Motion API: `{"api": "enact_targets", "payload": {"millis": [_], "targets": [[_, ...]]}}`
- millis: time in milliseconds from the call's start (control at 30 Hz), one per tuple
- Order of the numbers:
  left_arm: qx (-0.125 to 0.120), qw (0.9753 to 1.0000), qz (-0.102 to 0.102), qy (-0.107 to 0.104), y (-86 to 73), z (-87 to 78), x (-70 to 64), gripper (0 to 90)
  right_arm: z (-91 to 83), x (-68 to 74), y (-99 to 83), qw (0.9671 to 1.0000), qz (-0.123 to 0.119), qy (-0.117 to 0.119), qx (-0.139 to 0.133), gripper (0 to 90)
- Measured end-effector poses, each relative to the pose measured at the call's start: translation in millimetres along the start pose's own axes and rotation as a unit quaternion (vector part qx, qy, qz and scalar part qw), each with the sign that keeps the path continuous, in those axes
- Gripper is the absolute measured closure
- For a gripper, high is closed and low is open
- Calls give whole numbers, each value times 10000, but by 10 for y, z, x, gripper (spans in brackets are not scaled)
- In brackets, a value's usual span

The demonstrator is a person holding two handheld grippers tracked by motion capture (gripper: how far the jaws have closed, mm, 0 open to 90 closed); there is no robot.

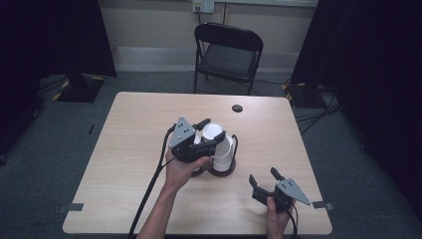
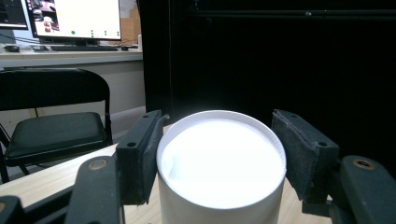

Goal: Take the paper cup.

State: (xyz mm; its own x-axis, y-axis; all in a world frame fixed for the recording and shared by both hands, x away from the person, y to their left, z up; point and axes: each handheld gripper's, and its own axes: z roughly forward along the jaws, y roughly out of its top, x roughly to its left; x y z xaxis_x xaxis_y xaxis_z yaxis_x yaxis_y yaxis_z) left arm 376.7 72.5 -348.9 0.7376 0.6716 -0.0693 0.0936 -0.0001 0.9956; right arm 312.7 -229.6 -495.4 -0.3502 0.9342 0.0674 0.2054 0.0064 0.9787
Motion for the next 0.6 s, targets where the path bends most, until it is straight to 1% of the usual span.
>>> {"api": "enact_targets", "payload": {"millis": [33, 167, 200, 300, 333, 367, 400, 467, 533, 567, 600], "targets": [[-23, 10000, -34, 10, -4, -14, 1, 360, 0, -2, 1, 10000, -3, 9, 12, 145], [-57, 10000, -44, -10, -12, -73, -13, 360, -1, 0, 1, 10000, -1, -6, 11, 145], [-113, 9999, -122, -46, -17, -110, -21, 360, 0, 1, 0, 10000, 1, -9, 2, 145], [-99, 9999, -94, -45, -18, -148, -26, 360, -1, 2, 0, 10000, 3, -17, 6, 145], [-54, 9998, -176, -73, -22, -175, -26, 360, -3, 4, 0, 10000, -14, 6, 8, 145], [-54, 9998, -176, -73, -22, -175, -26, 360, -3, 4, 0, 10000, -14, 6, 8, 145], [-17, 9995, -295, -70, -28, -186, -23, 360, -10, 7, -3, 10000, -17, 11, -33, 142], [-11, 9993, -367, -27, -56, -217, -16, 360, -11, 6, -4, 10000, -11, 16, -47, 142], [20, 9992, -397, -58, -87, -244, -4, 360, -2, 7, 1, 10000, -37, 0, 0, 143], [0, 9990, -437, -54, -105, -255, -2, 360, 3, 13, 2, 10000, -54, -24, 12, 144], [-7, 9986, -529, -81, -138, -284, 18, 360, 4, 18, 3, 10000, -71, -27, 33, 147]]}}
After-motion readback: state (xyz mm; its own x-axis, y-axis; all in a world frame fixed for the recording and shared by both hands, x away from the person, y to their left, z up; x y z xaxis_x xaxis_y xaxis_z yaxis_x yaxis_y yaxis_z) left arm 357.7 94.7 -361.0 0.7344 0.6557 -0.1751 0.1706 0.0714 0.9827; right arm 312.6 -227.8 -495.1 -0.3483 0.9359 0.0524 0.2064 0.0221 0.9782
